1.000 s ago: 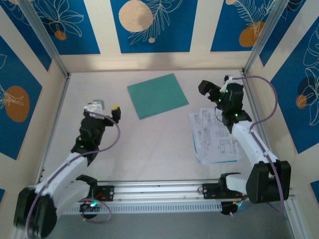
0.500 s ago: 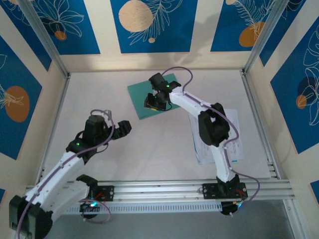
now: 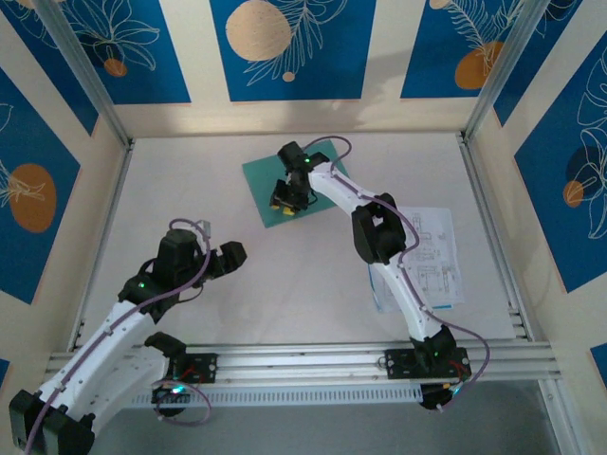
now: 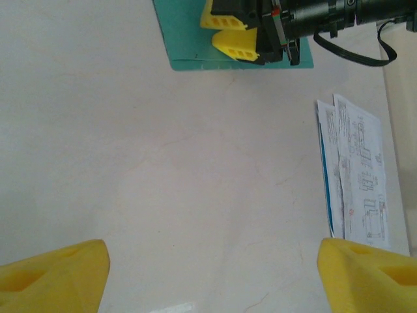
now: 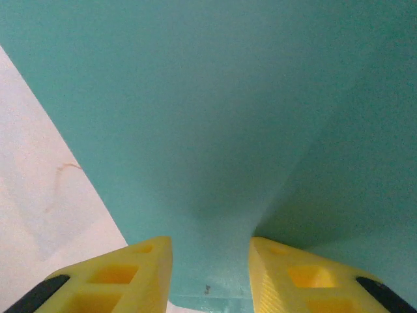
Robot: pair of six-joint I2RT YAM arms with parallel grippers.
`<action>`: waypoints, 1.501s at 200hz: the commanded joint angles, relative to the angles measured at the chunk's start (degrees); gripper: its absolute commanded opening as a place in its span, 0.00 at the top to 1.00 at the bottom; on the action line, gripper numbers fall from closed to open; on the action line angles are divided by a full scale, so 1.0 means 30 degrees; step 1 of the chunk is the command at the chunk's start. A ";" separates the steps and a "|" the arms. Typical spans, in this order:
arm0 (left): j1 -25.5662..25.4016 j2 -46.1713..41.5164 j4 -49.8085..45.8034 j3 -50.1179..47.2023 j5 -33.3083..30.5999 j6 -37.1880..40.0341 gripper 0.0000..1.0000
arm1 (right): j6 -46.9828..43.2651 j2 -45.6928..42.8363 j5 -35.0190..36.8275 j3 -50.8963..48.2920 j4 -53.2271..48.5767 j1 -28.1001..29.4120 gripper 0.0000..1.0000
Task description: Put the files into the folder
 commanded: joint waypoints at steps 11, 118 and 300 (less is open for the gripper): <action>-0.0078 -0.0002 -0.0774 0.0170 -0.0165 -0.0046 0.22 | -0.0581 -0.0019 -0.0885 -0.0588 -0.2563 0.0944 0.63; -0.0072 0.3194 -0.0780 0.1635 -0.1503 0.1161 0.21 | -0.5888 -0.6253 -0.1517 -1.1793 -0.2923 0.2775 0.63; 0.0597 2.5281 -0.3934 1.7592 0.0622 1.2963 0.22 | 0.1978 -1.4815 -0.0957 -2.2045 0.5255 -0.1707 0.49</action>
